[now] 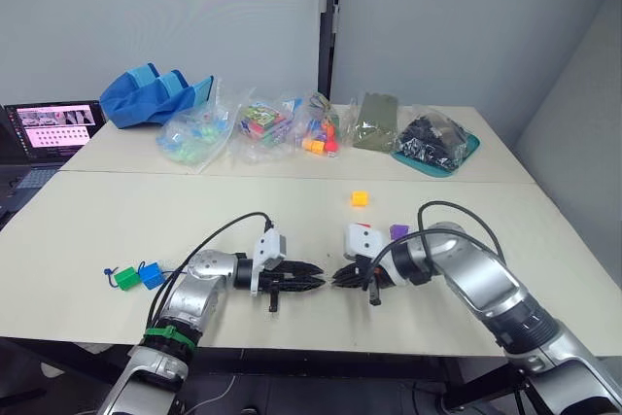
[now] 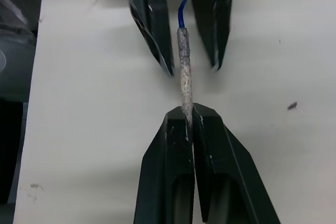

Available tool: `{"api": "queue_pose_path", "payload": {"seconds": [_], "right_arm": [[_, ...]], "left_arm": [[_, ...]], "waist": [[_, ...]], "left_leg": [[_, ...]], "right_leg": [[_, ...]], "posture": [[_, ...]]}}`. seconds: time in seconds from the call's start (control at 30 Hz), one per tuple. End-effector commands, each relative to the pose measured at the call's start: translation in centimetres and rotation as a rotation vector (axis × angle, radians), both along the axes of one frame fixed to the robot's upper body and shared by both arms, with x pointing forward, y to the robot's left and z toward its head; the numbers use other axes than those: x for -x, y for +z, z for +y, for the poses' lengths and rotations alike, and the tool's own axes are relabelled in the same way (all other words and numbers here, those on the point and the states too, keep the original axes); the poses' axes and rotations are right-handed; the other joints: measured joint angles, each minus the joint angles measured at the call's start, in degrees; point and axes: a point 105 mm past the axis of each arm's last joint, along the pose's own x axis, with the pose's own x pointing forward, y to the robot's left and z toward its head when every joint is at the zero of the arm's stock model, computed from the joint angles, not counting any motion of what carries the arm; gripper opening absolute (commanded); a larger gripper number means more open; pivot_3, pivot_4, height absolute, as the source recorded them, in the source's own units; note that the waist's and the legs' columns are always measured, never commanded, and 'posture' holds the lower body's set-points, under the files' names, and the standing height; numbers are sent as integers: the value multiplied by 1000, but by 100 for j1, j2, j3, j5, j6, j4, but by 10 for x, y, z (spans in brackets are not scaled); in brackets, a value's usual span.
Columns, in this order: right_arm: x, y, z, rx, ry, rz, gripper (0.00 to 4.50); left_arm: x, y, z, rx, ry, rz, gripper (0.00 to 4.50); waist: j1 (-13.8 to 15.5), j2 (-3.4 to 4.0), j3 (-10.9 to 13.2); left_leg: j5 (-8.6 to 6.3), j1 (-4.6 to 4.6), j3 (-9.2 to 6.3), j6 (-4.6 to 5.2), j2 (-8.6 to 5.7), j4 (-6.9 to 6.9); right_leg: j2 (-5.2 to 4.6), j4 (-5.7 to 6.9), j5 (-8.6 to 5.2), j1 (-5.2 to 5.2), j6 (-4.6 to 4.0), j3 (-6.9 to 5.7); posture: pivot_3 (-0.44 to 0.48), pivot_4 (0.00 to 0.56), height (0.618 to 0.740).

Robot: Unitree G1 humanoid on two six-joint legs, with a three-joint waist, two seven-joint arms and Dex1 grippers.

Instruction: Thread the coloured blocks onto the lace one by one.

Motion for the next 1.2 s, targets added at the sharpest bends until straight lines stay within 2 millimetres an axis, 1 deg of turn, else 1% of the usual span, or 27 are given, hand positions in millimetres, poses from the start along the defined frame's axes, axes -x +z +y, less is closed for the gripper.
{"api": "queue_pose_path", "payload": {"seconds": [0.03, 0.3, 0.33, 0.4, 0.5, 0.53, 0.63, 0.87, 0.93, 1.0, 1.07, 1.13, 1.2], "right_arm": [[1, 4, 1, -1, 15, -20, 0], [2, 1, 0, 2, 15, -19, 0], [2, 1, 0, 2, 15, -19, 0], [2, 1, -1, 3, 14, -21, 0], [2, 3, 0, -6, 12, -22, 0], [2, 4, 0, -9, 13, -23, 0], [1, 5, 1, -20, 11, -21, 0], [-2, 6, -1, -23, -22, -21, 0], [-3, 6, -5, -12, -39, -23, 710], [-2, 13, -17, -26, -77, -25, 1329], [-1, 19, -23, -48, -98, -59, 2055], [-3, 32, -26, -135, -131, -137, 2719], [-6, 45, -36, -198, -189, -222, 3447]], "left_arm": [[3, 10, -4, 11, -34, -33, 2270], [3, 4, -4, -8, -27, -32, 2270], [3, 3, -4, -12, -24, -31, 1707], [3, 1, -4, -22, -27, -23, 1125], [1, -6, -5, -59, -19, -6, 115], [1, -7, -5, -65, -20, -1, 49], [1, -8, -7, -67, -26, 2, 49], [-1, -4, -9, -48, -28, 0, 49], [-1, -3, -9, -43, -26, -1, 0], [-3, -2, -6, -27, -14, 0, 0], [-5, 0, -5, -9, -5, 1, 0], [-7, 5, -5, 33, 13, 11, 0], [-8, 9, -6, 67, 13, 21, 0]], "waist": [[-2, 0, 0], [-2, 0, 0], [0, 0, 0], [1, 0, 0], [1, 0, 0], [2, 0, 0], [2, 0, 0], [1, 0, 0], [2, 0, 0], [3, 0, 0], [29, -1, 0], [22, -2, 1], [19, -2, 1]], "left_leg": [[0, 0, 0, 0, 0, 0], [0, 0, 0, 0, 0, 0], [0, 0, 0, 0, 0, 0], [0, 0, 0, 0, 0, 0], [0, 0, 0, 0, 0, 0], [0, 0, 0, 0, 0, 0], [0, 0, 0, 0, 0, 0], [0, 0, 0, 0, 0, 0], [0, 0, 0, 0, 0, 0], [0, 0, 0, 0, 0, 0], [0, -1, 0, 0, 0, 0], [0, -2, 0, 0, 0, 0], [0, -2, 0, 0, 0, -2]], "right_leg": [[0, 0, 0, 0, 0, 0], [0, 0, 0, 0, 0, 0], [0, 0, 0, 0, 0, 0], [0, 0, 0, 0, 0, 0], [0, 0, 0, 0, 0, 0], [0, 0, 0, 0, 0, 0], [0, 0, 0, 0, 0, 0], [0, 0, 0, 0, 0, 0], [0, 0, 0, 0, 0, 0], [0, 0, 0, 0, 0, 0], [0, -3, 0, 0, 0, -1], [-1, -6, 0, 1, 0, -1], [-1, -7, 0, 1, 0, -1]], "posture": [[0, 150, 740], [0, 150, 740], [0, 150, 740], [0, 150, 740], [0, 150, 740], [0, 150, 740], [0, 150, 740], [0, 150, 740], [0, 150, 740], [0, 150, 740], [0, 150, 740], [0, 150, 740], [0, 150, 740]]}}
